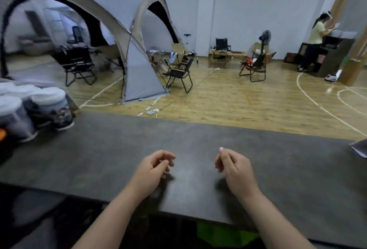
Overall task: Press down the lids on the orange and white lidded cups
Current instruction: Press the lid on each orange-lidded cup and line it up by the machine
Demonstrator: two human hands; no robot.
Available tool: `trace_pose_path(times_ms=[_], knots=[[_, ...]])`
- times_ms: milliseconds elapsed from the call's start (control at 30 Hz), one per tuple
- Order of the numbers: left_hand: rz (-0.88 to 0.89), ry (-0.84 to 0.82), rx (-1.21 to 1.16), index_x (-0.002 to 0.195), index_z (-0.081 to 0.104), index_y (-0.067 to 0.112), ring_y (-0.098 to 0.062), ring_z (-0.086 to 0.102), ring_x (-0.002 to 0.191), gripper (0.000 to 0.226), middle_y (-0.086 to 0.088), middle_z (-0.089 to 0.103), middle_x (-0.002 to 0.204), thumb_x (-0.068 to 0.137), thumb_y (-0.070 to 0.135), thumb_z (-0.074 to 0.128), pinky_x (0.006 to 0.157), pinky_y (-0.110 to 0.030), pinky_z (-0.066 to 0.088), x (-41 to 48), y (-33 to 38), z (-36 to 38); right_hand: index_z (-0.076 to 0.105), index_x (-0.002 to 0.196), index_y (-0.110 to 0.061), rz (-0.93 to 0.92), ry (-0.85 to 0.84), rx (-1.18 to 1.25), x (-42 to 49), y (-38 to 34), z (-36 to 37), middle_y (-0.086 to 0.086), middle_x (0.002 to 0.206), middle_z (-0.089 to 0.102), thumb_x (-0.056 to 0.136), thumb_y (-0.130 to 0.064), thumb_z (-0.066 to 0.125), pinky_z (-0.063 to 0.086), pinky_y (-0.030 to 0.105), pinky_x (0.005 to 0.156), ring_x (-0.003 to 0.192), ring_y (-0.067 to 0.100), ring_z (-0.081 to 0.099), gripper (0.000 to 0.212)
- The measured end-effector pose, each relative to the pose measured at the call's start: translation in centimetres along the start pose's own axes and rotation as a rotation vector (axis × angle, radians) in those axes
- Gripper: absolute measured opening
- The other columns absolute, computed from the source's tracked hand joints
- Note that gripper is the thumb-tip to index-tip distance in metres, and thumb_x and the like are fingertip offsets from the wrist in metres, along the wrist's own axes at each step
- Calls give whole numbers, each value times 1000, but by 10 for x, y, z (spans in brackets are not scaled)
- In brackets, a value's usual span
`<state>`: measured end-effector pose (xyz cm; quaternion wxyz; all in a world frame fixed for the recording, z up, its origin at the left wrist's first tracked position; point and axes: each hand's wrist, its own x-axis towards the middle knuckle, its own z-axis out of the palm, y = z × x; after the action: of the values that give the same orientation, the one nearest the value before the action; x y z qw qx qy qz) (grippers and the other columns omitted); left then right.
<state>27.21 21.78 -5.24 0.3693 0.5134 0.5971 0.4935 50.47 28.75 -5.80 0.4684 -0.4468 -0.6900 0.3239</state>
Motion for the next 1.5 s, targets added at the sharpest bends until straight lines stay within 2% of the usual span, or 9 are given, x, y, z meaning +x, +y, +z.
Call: trace_pose_path(times_ms=[200, 467, 633, 733, 800, 1067, 1200, 1300, 1500], knots=[[-22, 126, 5, 99, 67, 6, -3, 56, 64, 27, -4, 64, 83, 99, -9, 45, 57, -15, 46, -9, -40, -171, 62, 62, -12, 8, -201, 64, 11, -67, 177, 1, 59, 63, 103, -16, 54, 44, 15, 58, 55, 5, 58, 42], [-137, 585, -91, 82, 57, 11, -11, 57, 61, 26, -8, 63, 81, 94, -9, 46, 54, -20, 49, -38, -105, -344, 64, 74, -18, -10, -349, 38, 6, -137, 373, 5, 71, 68, 97, -20, 63, 50, 34, 66, 66, 19, 63, 24], [-200, 844, -90, 107, 49, 12, -20, 63, 72, 24, -13, 58, 102, 91, -5, 53, 56, -28, 51, -58, -133, -410, 66, 104, -32, -36, -405, 68, 0, -173, 461, -7, 97, 74, 89, -8, 67, 54, 22, 73, 79, 3, 65, 28], [-167, 780, -64, 129, 50, 20, -19, 66, 95, 46, -3, 58, 121, 89, -3, 56, 60, -26, 52, -56, -137, -428, 60, 131, -27, -63, -471, 49, -1, -187, 495, -10, 119, 69, 88, -6, 65, 51, 12, 85, 104, -5, 62, 48], [-138, 712, -65, 133, 50, 29, -14, 67, 97, 53, 2, 63, 121, 90, -2, 56, 62, -24, 53, -55, -137, -431, 52, 143, -26, -78, -522, 1, 0, -194, 510, -7, 129, 65, 89, -8, 63, 51, 22, 98, 117, 1, 59, 59], [-39, 604, -71, 135, 55, 29, -15, 64, 109, 64, 3, 61, 129, 87, -12, 53, 96, -50, 54, -54, -139, -424, 54, 138, -26, -73, -424, 120, -8, -195, 514, -10, 128, 62, 77, -16, 84, 53, 37, 100, 116, 3, 60, 69], [53, 455, -202, 114, 65, 35, -16, 68, 101, 51, 8, 72, 111, 92, -9, 51, 79, -34, 57, -41, -127, -401, 50, 135, -37, -14, -369, 274, -8, -182, 478, -15, 129, 63, 71, -24, 87, 55, 25, 93, 117, 4, 61, 75], [43, 257, -351, 112, 62, 25, -14, 69, 95, 23, 7, 74, 99, 91, 17, 55, 66, -25, 56, -18, -113, -379, 51, 131, -42, -17, -283, 244, -1, -172, 438, -22, 125, 64, 69, -30, 86, 49, 12, 86, 112, 2, 63, 73], [-56, -104, -334, 145, 36, 33, -1, 68, 93, 78, 4, 56, 129, 79, 31, 78, 63, -30, 60, 39, -91, -338, 57, 119, -37, 3, -100, 28, 5, -144, 380, -17, 105, 68, 69, -40, 91, 54, 27, 78, 95, 12, 67, 61]])
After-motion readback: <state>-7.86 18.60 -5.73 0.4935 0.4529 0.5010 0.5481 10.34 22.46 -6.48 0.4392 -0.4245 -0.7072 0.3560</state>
